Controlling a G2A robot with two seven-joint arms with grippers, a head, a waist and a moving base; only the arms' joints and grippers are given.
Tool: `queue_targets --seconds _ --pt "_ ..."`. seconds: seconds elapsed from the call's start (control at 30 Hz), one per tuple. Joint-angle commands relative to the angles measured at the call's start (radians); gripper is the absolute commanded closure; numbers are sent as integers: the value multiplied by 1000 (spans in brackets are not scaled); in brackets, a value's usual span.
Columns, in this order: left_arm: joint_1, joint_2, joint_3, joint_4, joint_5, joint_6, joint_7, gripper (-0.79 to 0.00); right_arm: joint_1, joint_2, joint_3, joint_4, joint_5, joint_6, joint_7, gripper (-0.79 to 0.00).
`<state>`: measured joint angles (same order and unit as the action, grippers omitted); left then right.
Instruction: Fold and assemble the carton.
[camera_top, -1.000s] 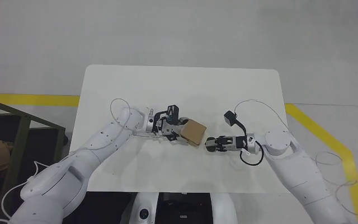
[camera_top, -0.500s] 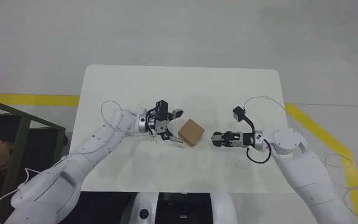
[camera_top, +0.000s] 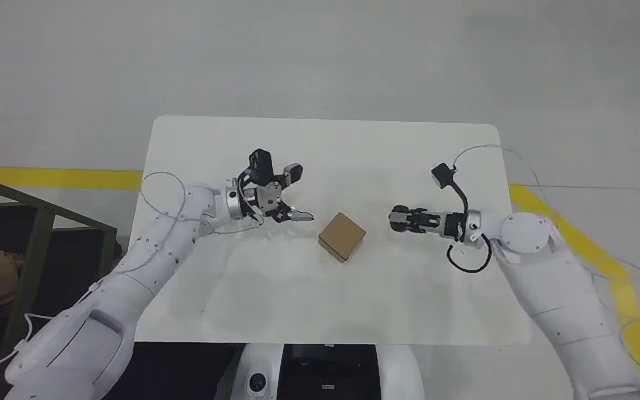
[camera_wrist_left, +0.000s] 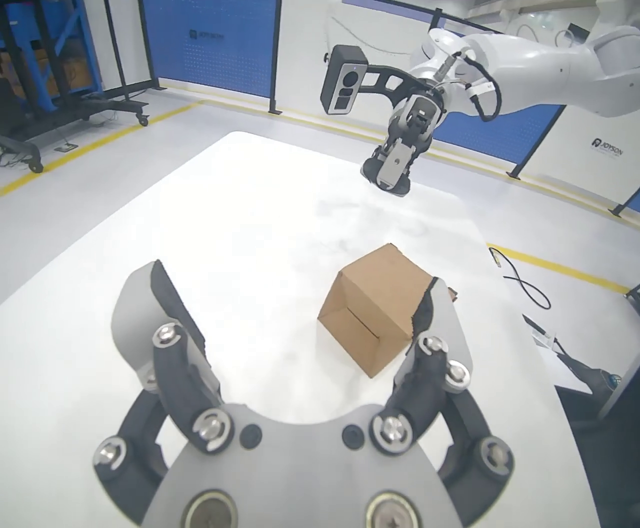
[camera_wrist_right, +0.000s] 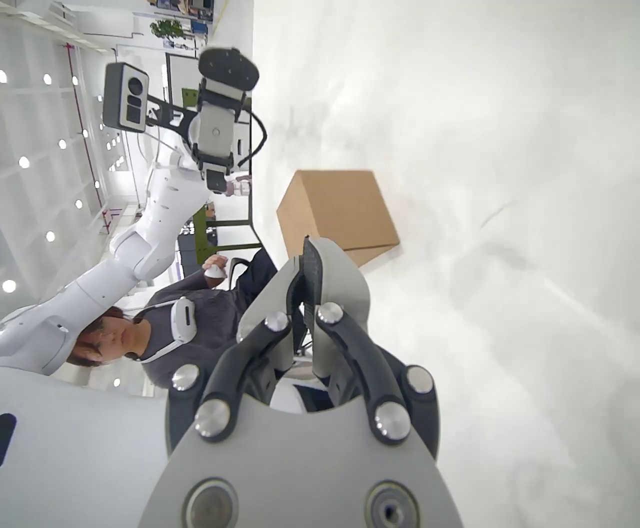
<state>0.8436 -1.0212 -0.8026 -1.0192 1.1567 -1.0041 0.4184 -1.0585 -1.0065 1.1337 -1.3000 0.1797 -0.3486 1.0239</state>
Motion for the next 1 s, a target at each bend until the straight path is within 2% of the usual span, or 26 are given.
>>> queue_targets --seconds 0.0,0.03,0.07,0.13,0.17,0.2,0.5,0.73,0.97 --pt "-10 4 -14 3 -46 -5 -97 -785 4 2 17 11 -12 -36 -29 -135" --pt "-8 7 -28 3 -82 -3 -125 -785 4 4 27 16 -20 -51 -45 -206" --pt "-4 10 -40 -1 -123 -7 -151 -785 4 6 37 16 -30 -65 -59 -234" --pt "3 17 -73 -20 -183 7 -185 -785 0 9 56 12 -42 -80 -81 -354" --pt "12 21 -88 -27 -209 15 -198 -785 -1 11 68 6 -51 -87 -94 -489" --pt "19 25 -105 -36 -232 25 -210 -785 -2 14 79 -1 -60 -93 -104 -773" --pt "110 61 -239 -123 -335 105 -295 -785 5 28 151 -51 -126 -111 -158 -785" --pt "147 88 -339 -125 -391 111 -381 -785 62 29 159 -45 -187 -105 -185 -785" --pt "153 109 -429 -113 -419 125 -446 -785 117 29 159 -35 -229 -107 -190 -785"
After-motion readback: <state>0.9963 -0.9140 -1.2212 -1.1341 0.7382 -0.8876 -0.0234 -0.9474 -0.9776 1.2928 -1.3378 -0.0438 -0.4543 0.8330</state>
